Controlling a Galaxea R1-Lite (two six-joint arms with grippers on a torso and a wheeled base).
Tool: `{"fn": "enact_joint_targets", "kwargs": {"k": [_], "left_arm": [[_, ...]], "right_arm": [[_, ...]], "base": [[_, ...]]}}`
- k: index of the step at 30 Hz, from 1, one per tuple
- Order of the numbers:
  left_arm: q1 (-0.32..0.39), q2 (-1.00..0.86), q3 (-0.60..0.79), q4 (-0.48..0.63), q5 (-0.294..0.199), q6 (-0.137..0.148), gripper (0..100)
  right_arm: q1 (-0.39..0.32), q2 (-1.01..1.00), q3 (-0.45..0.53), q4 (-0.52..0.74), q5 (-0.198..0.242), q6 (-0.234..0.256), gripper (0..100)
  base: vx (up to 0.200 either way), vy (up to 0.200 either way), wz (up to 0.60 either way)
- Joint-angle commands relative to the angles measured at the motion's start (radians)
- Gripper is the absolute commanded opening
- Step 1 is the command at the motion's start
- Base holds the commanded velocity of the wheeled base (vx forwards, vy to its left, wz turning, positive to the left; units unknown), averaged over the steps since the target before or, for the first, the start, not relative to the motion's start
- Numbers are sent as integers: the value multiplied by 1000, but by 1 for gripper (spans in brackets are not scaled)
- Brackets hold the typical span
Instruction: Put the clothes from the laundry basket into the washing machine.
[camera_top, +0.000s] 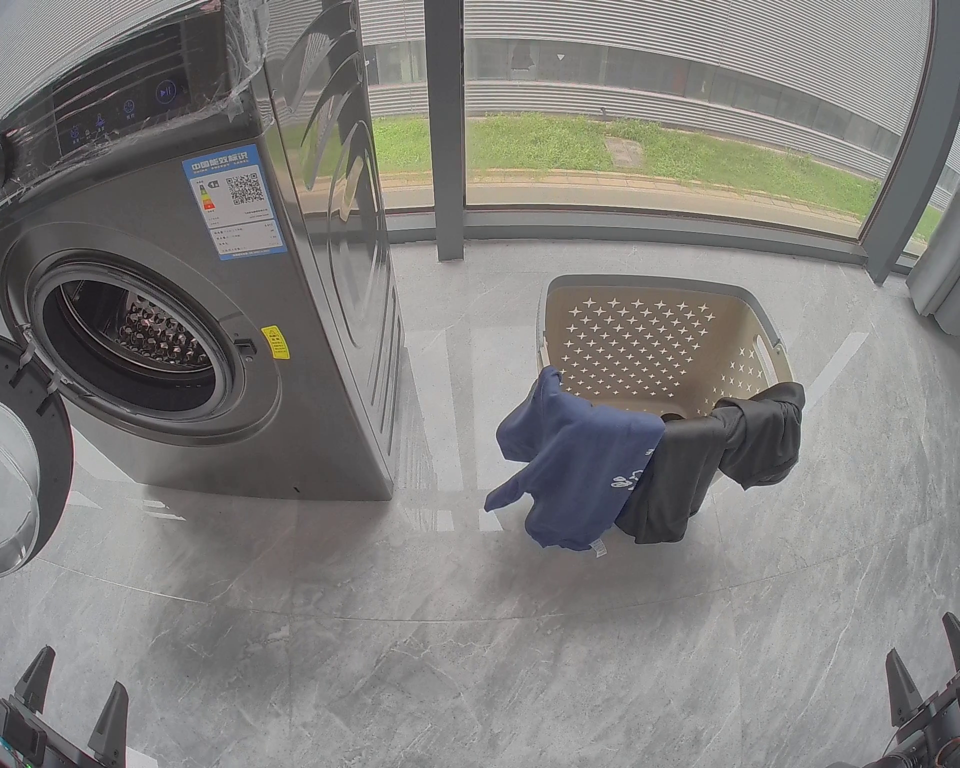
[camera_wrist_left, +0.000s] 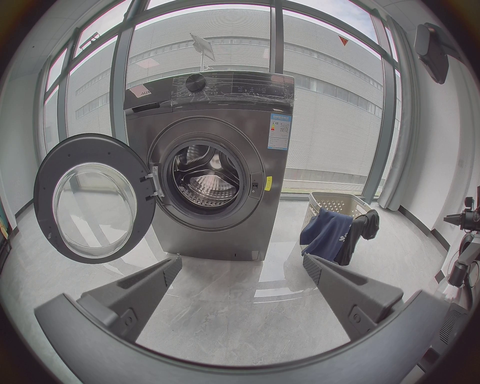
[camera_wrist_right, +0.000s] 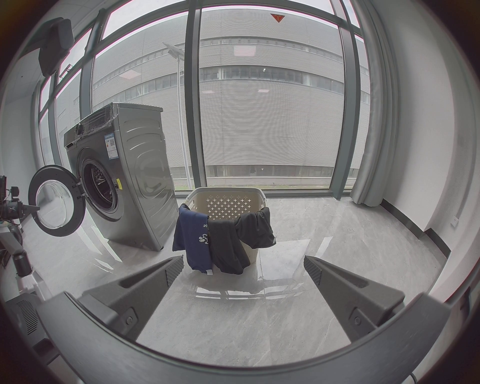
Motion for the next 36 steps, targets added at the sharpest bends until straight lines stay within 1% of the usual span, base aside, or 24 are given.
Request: {"fn": "enact_joint_targets", "kwargs": {"k": [1, 5, 14, 36], "left_arm": [[0, -13, 16, -1, 0, -1, 100], [0, -13, 16, -1, 0, -1, 100], [0, -13, 16, -1, 0, -1, 100], [0, -13, 16, -1, 0, -1, 100]], "right_arm": [[1, -15, 18, 0, 0, 0, 100], [0, -15, 18, 0, 0, 0, 100], [0, -15, 18, 0, 0, 0, 100], [1, -15, 18, 0, 0, 0, 100]], "base": [[200, 0, 0], [200, 0, 0], [0, 0, 0], [0, -200, 0]]}}
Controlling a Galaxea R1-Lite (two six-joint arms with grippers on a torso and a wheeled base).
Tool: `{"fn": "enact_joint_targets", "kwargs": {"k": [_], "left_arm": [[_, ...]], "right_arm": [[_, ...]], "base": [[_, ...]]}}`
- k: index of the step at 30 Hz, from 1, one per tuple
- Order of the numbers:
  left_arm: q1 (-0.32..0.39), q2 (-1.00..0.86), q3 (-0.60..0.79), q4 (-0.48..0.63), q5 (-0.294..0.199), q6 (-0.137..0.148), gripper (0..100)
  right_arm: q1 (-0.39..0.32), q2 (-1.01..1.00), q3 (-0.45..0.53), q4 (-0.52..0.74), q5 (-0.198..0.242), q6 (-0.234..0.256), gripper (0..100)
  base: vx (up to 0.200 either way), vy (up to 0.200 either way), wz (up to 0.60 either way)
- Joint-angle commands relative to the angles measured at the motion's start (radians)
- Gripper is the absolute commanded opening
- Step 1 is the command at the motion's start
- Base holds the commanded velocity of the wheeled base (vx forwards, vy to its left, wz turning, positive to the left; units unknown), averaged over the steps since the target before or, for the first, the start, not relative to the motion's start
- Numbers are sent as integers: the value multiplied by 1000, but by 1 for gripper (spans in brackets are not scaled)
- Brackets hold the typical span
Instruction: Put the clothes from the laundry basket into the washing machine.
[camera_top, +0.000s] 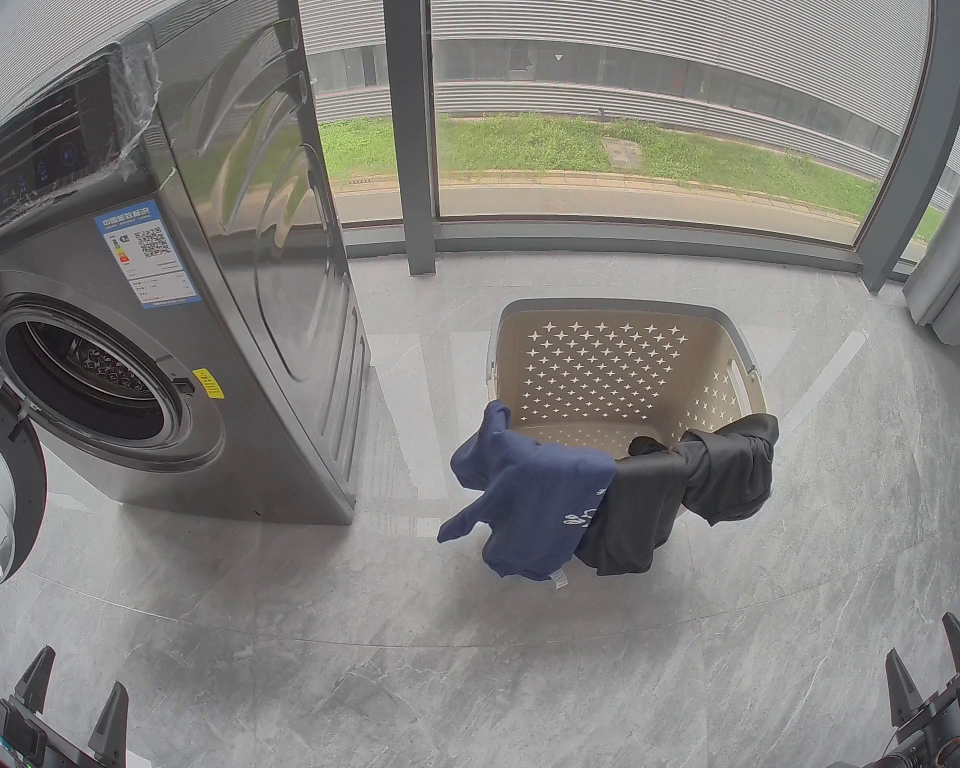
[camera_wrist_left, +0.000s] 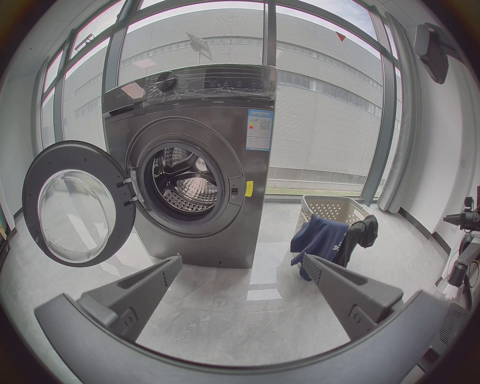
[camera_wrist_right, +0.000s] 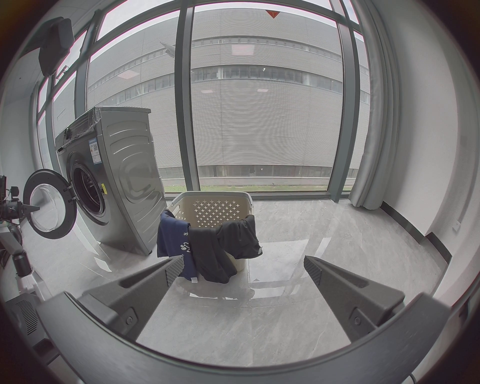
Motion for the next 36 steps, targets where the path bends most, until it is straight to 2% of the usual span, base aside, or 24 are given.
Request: {"fn": "enact_joint_targets", "kwargs": {"k": [1, 8, 17, 23, 32, 36], "left_arm": [[0, -13, 16, 0, 0, -1, 100], [0, -13, 16, 0, 0, -1, 100], [0, -13, 16, 0, 0, -1, 100], [0, -13, 16, 0, 0, -1, 100], [0, -13, 16, 0, 0, -1, 100], [0, -13, 16, 0, 0, -1, 100]], "right_arm": [[0, -16, 18, 0, 0, -1, 100], [0, -16, 18, 0, 0, -1, 100], [0, -16, 18, 0, 0, -1, 100], [-2, -16, 18, 0, 0, -1, 100], [0, -16, 18, 0, 0, -1, 100], [-2, -16, 18, 0, 0, -1, 100]], "base": [[0, -200, 0], [0, -200, 0], [0, 0, 0], [200, 0, 0], [0, 0, 0], [0, -200, 0]]}}
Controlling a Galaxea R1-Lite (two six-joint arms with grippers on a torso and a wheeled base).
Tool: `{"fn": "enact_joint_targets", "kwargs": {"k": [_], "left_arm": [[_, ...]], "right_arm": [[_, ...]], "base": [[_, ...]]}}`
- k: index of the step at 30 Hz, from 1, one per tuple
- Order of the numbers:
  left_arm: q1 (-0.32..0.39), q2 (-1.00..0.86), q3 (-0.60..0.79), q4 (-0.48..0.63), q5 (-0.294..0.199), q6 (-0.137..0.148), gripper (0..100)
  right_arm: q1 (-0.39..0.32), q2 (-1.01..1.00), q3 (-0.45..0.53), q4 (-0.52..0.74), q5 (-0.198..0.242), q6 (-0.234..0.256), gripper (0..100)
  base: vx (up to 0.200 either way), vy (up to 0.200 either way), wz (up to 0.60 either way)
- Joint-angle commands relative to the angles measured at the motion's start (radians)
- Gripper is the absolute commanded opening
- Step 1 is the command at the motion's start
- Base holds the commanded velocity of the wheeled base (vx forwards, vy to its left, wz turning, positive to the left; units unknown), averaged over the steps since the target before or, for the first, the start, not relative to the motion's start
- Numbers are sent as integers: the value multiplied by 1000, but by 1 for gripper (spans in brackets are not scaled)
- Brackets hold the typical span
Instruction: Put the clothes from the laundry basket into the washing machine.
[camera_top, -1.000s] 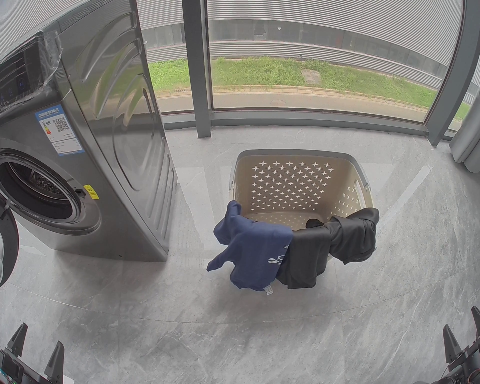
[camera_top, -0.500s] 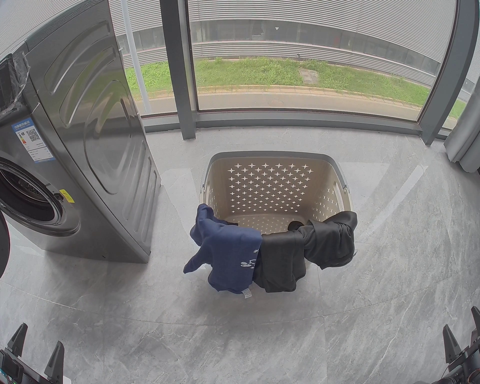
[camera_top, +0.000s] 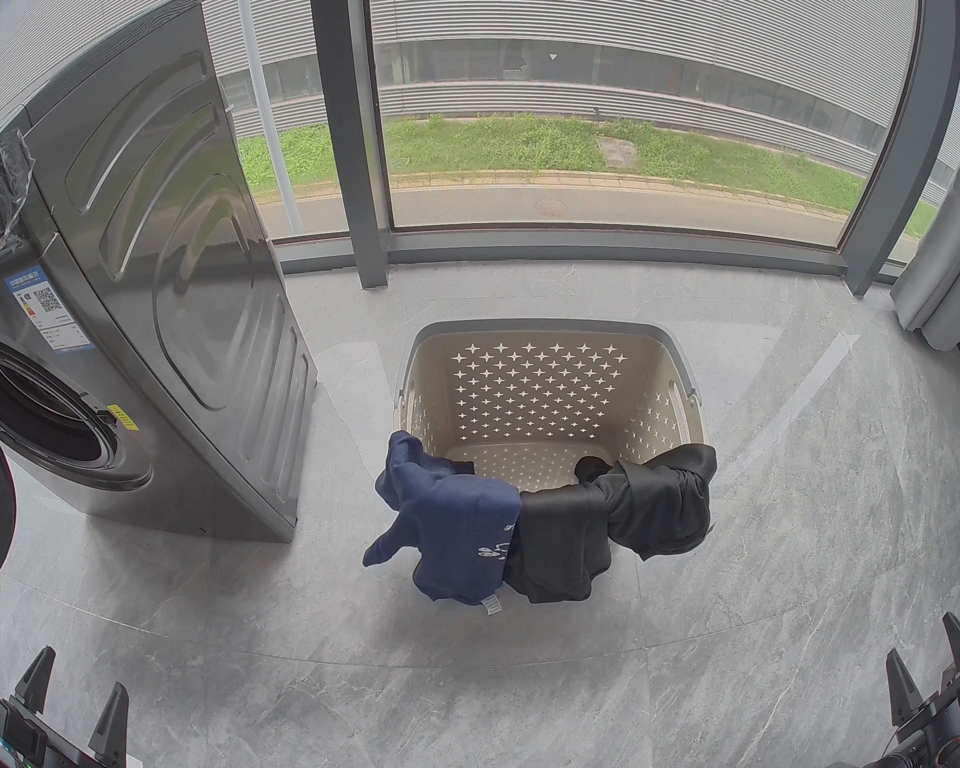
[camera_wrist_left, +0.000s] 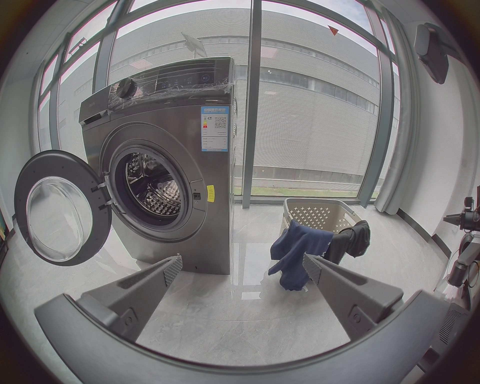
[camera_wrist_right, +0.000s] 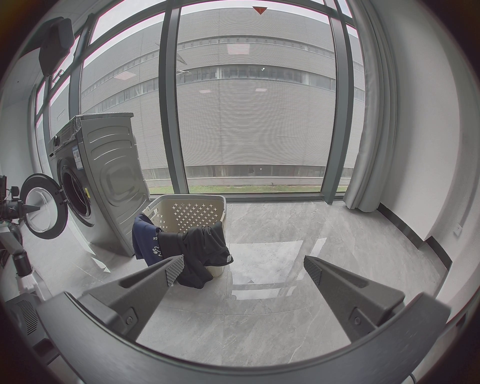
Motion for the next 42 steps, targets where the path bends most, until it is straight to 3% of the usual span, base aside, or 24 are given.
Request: {"fn": "enact_joint_targets", "kwargs": {"k": [1, 8, 20, 30, 32, 35, 38, 42], "left_arm": [[0, -13, 16, 0, 0, 0, 100], [0, -13, 16, 0, 0, 0, 100], [0, -13, 16, 0, 0, -2, 100], [0, -13, 16, 0, 0, -3, 100], [0, -13, 16, 0, 0, -5, 100], [0, -13, 16, 0, 0, -3, 100], [0, -13, 16, 0, 0, -6, 100], [0, -13, 16, 0, 0, -5, 100]], "right_arm": [[0, -16, 18, 0, 0, 0, 100], [-1, -16, 18, 0, 0, 0, 100], [0, -16, 18, 0, -3, 0, 100], [-1, -16, -5, -21, 8, 4, 100], [3, -2, -119, -31, 19, 23, 100], [20, 122, -202, 34, 43, 36, 100], [39, 278, -165, 66, 98, 55, 100], [51, 521, -123, -25, 143, 67, 100]], "base": [[0, -200, 0], [0, -200, 0], [0, 0, 0], [120, 0, 0], [0, 0, 0], [0, 0, 0], [0, 0, 0], [0, 0, 0]]}}
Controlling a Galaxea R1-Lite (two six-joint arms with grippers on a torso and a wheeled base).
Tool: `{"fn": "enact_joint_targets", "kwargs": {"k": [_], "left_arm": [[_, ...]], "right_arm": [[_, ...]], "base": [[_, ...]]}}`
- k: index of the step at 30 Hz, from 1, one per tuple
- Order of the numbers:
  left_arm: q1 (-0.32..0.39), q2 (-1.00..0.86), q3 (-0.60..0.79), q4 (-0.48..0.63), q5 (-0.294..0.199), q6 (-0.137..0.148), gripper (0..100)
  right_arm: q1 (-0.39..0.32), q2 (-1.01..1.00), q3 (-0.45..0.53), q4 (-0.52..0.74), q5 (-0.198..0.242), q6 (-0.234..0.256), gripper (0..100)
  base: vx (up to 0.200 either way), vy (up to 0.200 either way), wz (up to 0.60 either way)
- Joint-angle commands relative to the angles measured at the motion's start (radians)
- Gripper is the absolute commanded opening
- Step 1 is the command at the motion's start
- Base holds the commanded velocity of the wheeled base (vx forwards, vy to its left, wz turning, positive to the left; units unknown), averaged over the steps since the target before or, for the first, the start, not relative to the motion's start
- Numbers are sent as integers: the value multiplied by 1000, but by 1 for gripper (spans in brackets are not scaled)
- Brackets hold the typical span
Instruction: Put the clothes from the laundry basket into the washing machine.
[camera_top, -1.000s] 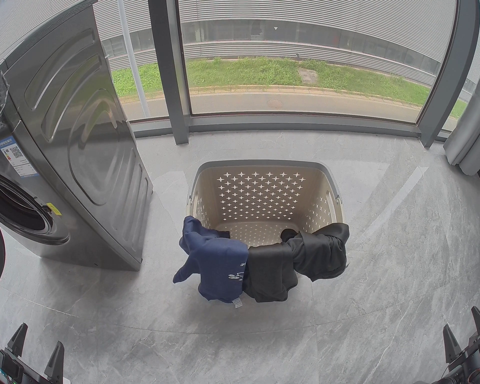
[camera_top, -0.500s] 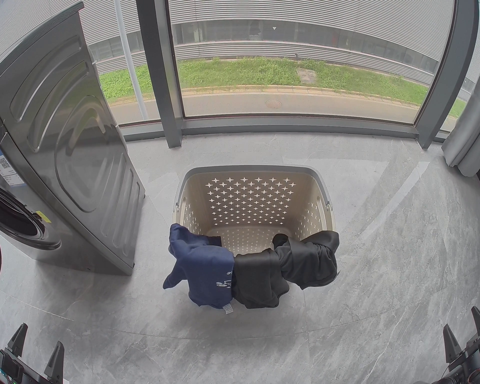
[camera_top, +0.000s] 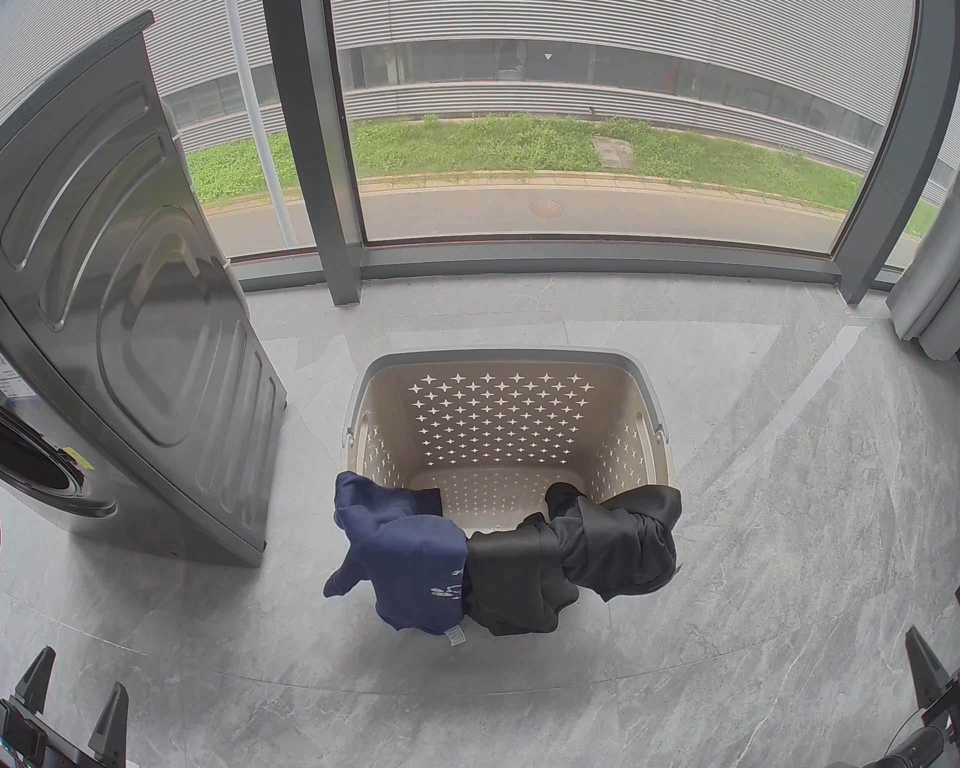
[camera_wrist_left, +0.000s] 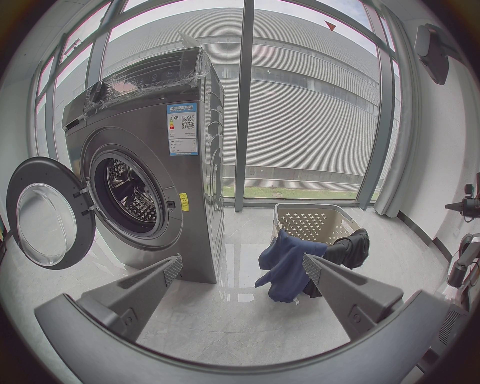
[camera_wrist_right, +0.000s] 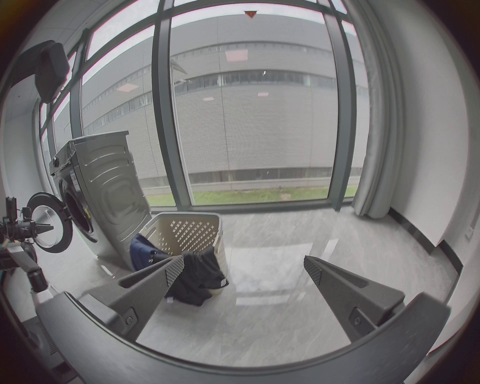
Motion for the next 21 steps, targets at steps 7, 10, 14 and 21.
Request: {"fn": "enact_joint_targets", "kwargs": {"k": [7, 10, 14, 21], "left_arm": [[0, -13, 16, 0, 0, -2, 100], [0, -13, 16, 0, 0, -2, 100], [0, -13, 16, 0, 0, -2, 100], [0, -13, 16, 0, 0, -2, 100]], "right_arm": [[148, 782, 17, -377, 58, 35, 100], [201, 896, 14, -423, 43, 53, 100], [301, 1016, 7, -491, 23, 107, 100], [384, 1152, -23, -584, -34, 142, 100]], "base": [[0, 0, 0], [0, 0, 0], [0, 0, 0], [0, 0, 0]]}}
